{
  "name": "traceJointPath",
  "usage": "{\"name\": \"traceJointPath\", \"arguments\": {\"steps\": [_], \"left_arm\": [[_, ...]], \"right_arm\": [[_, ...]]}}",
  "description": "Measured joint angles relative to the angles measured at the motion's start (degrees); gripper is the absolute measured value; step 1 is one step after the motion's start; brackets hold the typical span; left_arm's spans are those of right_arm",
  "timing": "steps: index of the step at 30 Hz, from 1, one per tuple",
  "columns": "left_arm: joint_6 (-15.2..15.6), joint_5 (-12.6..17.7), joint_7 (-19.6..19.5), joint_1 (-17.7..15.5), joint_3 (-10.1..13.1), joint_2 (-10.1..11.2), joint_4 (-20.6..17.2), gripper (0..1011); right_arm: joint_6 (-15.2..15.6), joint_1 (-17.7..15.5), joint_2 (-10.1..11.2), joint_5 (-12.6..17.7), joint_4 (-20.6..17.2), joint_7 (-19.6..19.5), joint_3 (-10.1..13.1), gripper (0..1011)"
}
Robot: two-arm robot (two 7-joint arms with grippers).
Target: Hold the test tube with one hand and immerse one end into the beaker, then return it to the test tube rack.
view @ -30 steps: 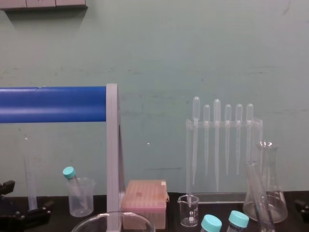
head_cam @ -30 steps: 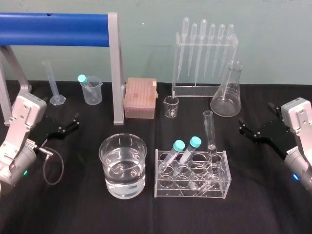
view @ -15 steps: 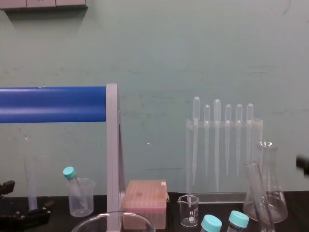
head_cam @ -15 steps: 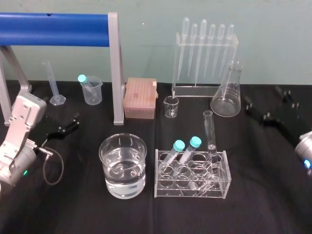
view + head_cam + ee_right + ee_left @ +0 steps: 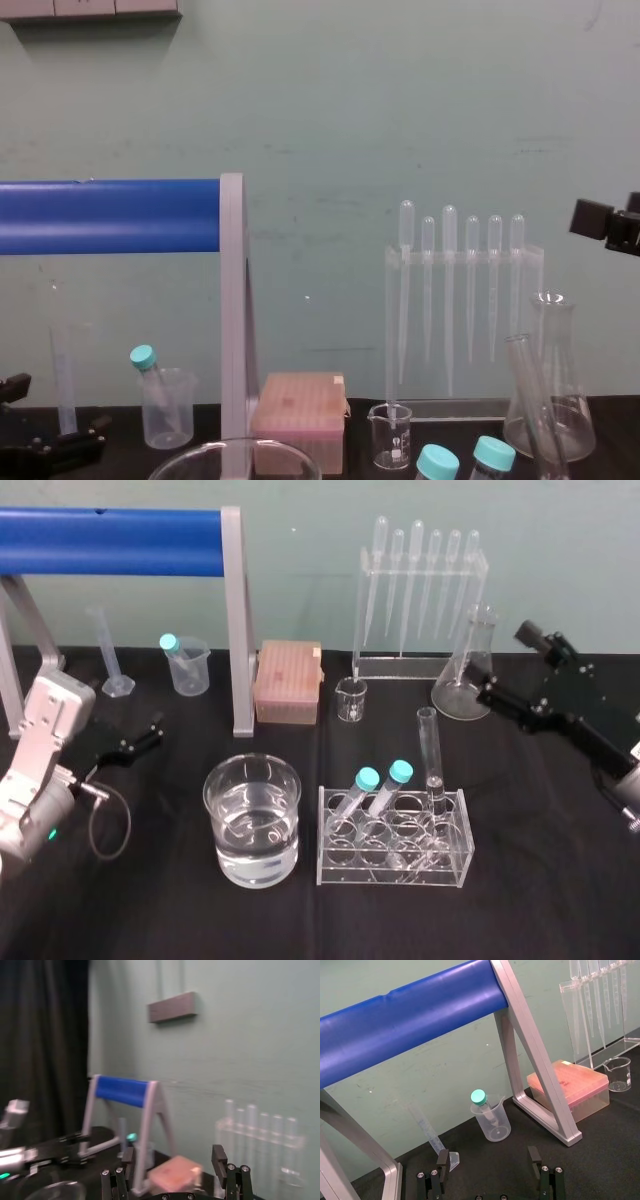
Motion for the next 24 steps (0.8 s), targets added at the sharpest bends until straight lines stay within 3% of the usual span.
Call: {"name": "traceJointPath", "arguments": {"steps": [3,10,24], "left_arm": [[0.0,0.0,0.0,0.0,0.0,0.0,0.0,1000],[0.0,0.0,0.0,0.0,0.0,0.0,0.0,1000],[0.0,0.0,0.0,0.0,-0.01,0.0,0.0,1000]], "right_arm": [[0.18,-0.43,0.6,-0.01,-0.74,2.83,-0.48,1000],[2.61,-0.44,0.43,-1.79,-0.28,5.03,-2.23,1000],[6.05,2.21,-2.44,-4.95,3.89,4.9,-4.91,1000]]}}
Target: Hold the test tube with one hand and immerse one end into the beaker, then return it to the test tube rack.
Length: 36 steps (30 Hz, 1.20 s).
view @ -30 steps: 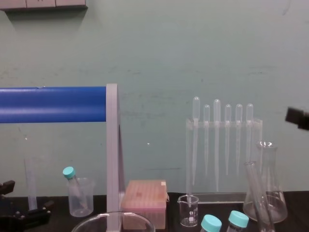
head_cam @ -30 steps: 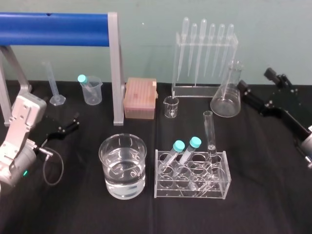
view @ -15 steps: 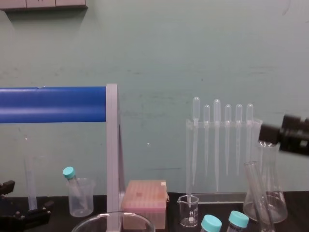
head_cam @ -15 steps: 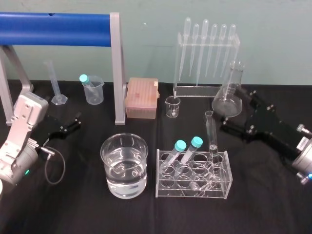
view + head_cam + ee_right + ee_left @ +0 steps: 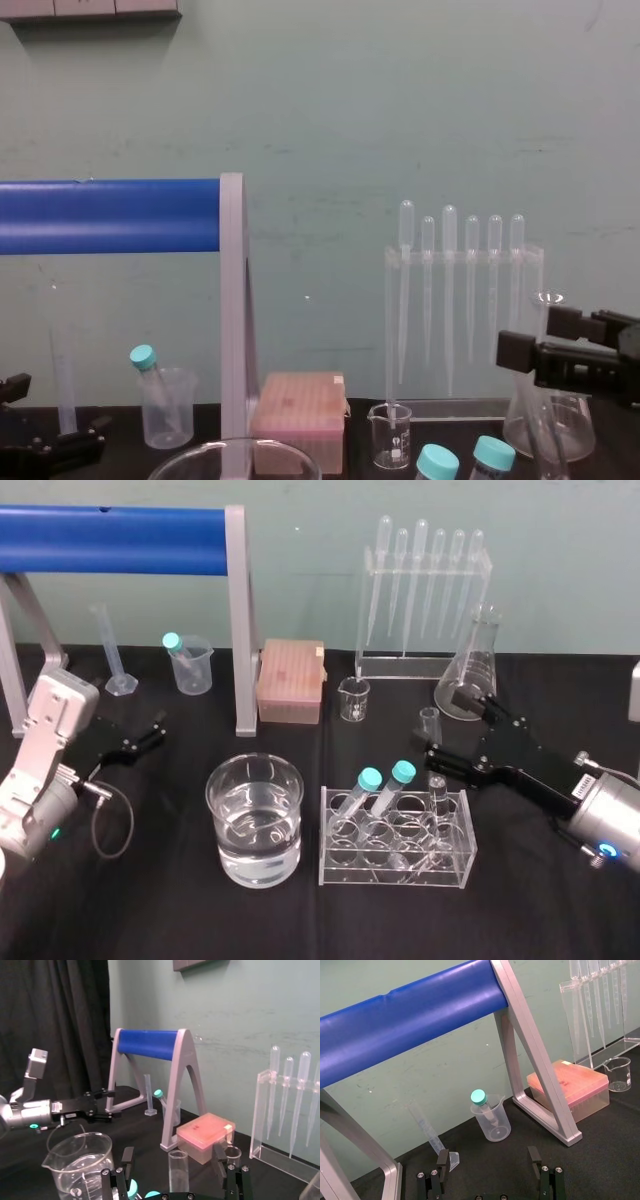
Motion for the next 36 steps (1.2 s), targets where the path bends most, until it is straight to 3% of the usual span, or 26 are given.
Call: {"name": "traceJointPath", "arguments": {"steps": [13,36], "left_arm": [[0.0,0.0,0.0,0.0,0.0,0.0,0.0,1000],[0.0,0.0,0.0,0.0,0.0,0.0,0.0,1000]], "right_arm": [[2.46,2.35,-2.33,-1.96,3.15,-1.28,-1.55,1000],[3.37,3.19,-3.56,-2.7,4.25,-1.59,-1.87,1000]]}}
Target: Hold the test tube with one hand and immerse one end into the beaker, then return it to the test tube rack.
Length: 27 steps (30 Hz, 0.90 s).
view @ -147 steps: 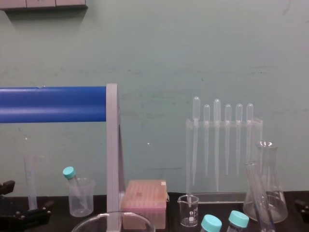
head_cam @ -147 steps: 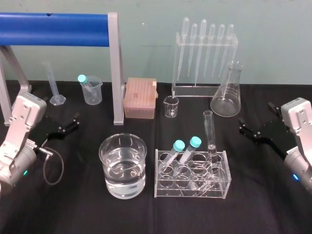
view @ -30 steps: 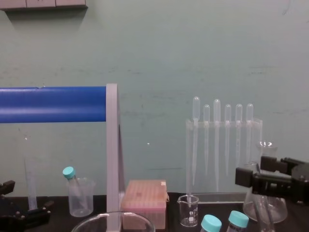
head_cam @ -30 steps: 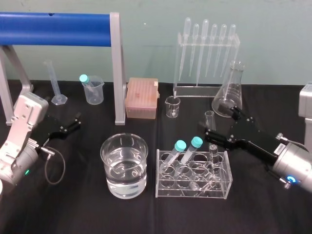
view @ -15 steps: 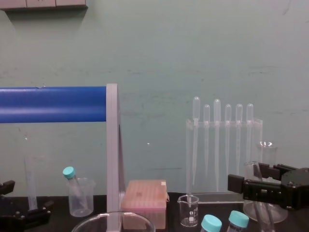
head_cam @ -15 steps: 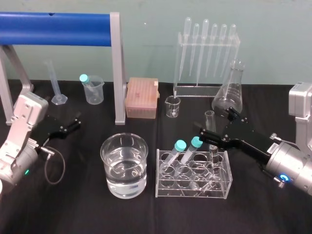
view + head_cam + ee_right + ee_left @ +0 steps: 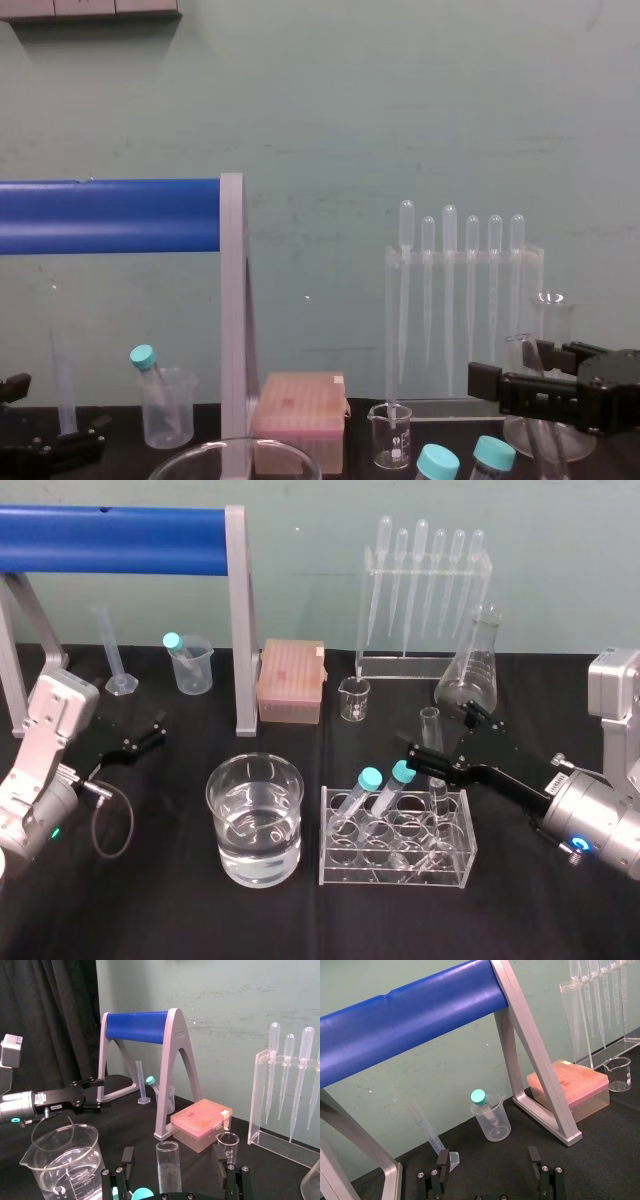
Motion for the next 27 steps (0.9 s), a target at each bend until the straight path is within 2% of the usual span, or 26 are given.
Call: {"name": "traceJointPath", "arguments": {"steps": [13,17,21,24,25,26,27], "left_arm": [[0.0,0.0,0.0,0.0,0.0,0.0,0.0,1000],[0.0,0.0,0.0,0.0,0.0,0.0,0.0,1000],[0.0,0.0,0.0,0.0,0.0,0.0,0.0,1000],[0.0,0.0,0.0,0.0,0.0,0.0,0.0,1000],[0.0,0.0,0.0,0.0,0.0,0.0,0.0,1000],[0.0,0.0,0.0,0.0,0.0,0.0,0.0,1000],[0.0,0.0,0.0,0.0,0.0,0.0,0.0,1000]], "right_arm": [[0.0,0.0,0.02,0.05,0.0,0.02,0.0,998],[-0.01,0.0,0.02,0.05,-0.01,0.03,0.0,917],[-0.02,0.0,0.02,0.05,-0.02,0.04,0.0,787],[-0.03,0.0,0.02,0.04,-0.02,0.04,0.0,734],[-0.04,0.0,0.02,0.04,-0.03,0.04,0.0,681],[-0.04,0.0,0.02,0.04,-0.03,0.04,0.0,681],[-0.05,0.0,0.02,0.04,-0.02,0.05,0.0,632]]}}
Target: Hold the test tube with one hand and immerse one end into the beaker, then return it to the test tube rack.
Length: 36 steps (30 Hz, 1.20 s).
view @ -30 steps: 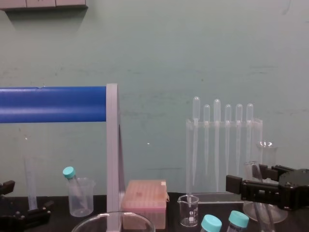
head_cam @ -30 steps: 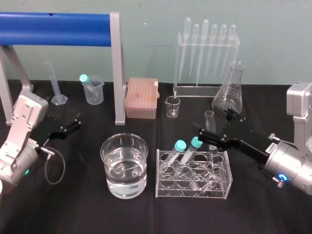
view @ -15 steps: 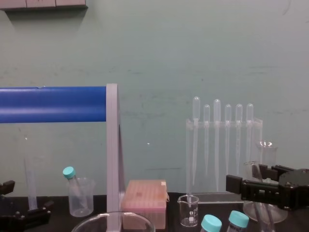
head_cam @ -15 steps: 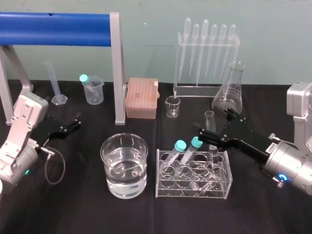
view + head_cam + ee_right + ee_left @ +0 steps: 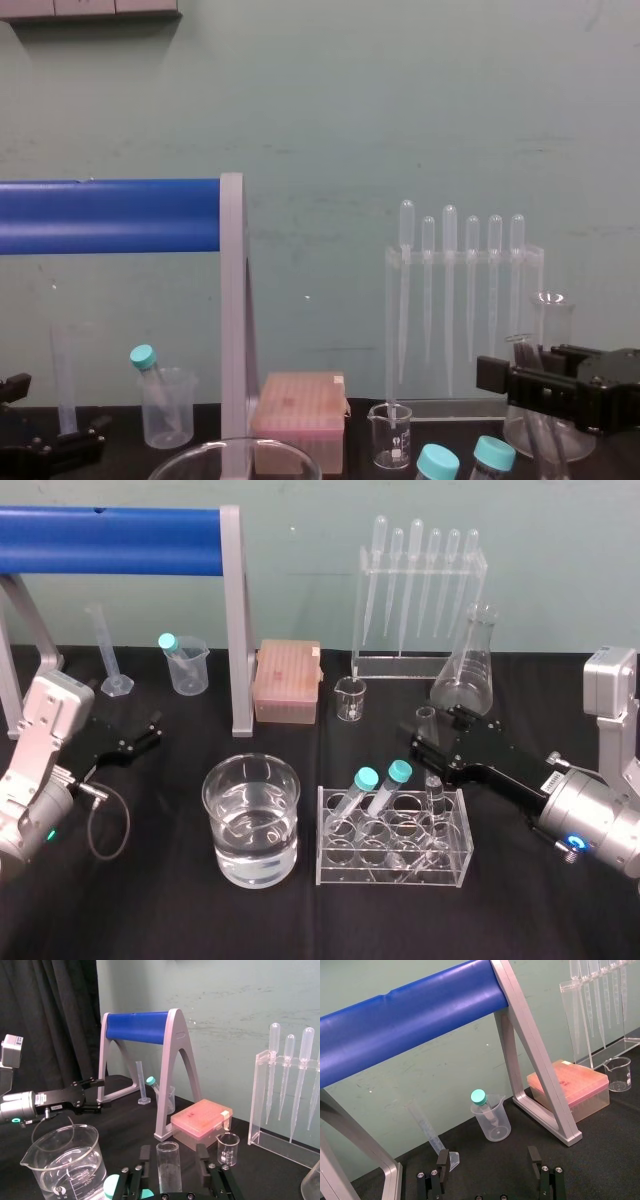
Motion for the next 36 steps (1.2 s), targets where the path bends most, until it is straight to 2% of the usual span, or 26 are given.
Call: {"name": "traceJointPath", "arguments": {"steps": [2,5,6,8,9,13,30,36], "left_arm": [[0.0,0.0,0.0,0.0,0.0,0.0,0.0,1000],[0.0,0.0,0.0,0.0,0.0,0.0,0.0,1000],[0.0,0.0,0.0,0.0,0.0,0.0,0.0,1000],[0.0,0.0,0.0,0.0,0.0,0.0,0.0,1000],[0.0,0.0,0.0,0.0,0.0,0.0,0.0,1000],[0.0,0.0,0.0,0.0,0.0,0.0,0.0,1000],[0.0,0.0,0.0,0.0,0.0,0.0,0.0,1000],[0.0,0.0,0.0,0.0,0.0,0.0,0.0,1000]], "right_arm": [[-0.02,0.0,0.0,0.0,0.0,0.0,0.0,552],[-0.03,0.0,0.0,0.0,0.0,0.0,0.0,489],[-0.03,0.0,0.0,0.0,0.0,0.0,0.0,429],[-0.03,0.0,0.0,0.0,0.0,0.0,0.0,392],[-0.03,0.0,0.0,0.0,0.0,0.0,0.0,332],[-0.03,0.0,0.0,0.0,0.0,0.0,0.0,234],[-0.03,0.0,0.0,0.02,-0.01,0.0,0.03,228],[-0.93,-0.52,-0.36,1.89,-1.01,0.08,1.59,228]]}}
